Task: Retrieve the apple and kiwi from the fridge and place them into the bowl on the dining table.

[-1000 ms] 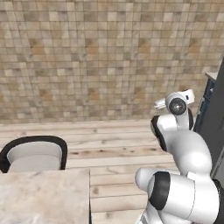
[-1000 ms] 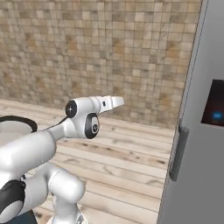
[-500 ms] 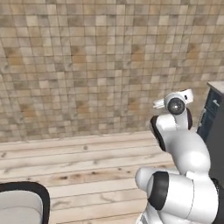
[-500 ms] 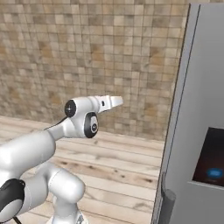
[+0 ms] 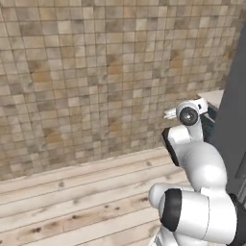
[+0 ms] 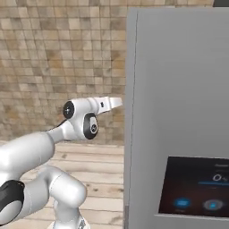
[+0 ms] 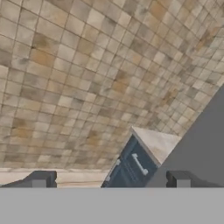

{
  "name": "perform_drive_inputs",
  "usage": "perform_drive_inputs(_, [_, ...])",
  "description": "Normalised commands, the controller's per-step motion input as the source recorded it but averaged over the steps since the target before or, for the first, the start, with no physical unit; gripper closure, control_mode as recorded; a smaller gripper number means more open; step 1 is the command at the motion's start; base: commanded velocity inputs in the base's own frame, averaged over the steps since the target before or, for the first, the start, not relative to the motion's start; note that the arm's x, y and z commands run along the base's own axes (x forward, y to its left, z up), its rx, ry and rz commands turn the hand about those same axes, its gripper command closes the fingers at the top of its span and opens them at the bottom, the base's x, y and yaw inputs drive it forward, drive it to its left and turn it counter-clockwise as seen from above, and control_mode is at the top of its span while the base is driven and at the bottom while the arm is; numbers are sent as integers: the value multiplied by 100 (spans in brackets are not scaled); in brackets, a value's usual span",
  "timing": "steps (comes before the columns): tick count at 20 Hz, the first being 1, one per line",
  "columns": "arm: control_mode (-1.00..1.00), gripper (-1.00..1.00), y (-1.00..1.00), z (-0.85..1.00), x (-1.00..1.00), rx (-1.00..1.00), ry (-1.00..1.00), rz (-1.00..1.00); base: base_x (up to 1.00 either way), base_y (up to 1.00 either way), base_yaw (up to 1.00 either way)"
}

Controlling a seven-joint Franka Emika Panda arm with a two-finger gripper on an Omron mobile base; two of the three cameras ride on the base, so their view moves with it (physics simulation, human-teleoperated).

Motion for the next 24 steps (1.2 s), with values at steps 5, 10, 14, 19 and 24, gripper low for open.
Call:
perform_drive_inputs(5, [100, -100, 0, 0, 0, 0, 0, 0, 28, -26, -51])
perform_drive_inputs(10, [100, -100, 0, 0, 0, 0, 0, 0, 1, -1, -56])
perform_drive_inputs(14, [100, -100, 0, 0, 0, 0, 0, 0, 0, 21, -61])
perform_drive_inputs(19, [100, -100, 0, 0, 0, 0, 0, 0, 0, 44, -65])
perform_drive_inputs(24, [100, -100, 0, 0, 0, 0, 0, 0, 0, 63, -64])
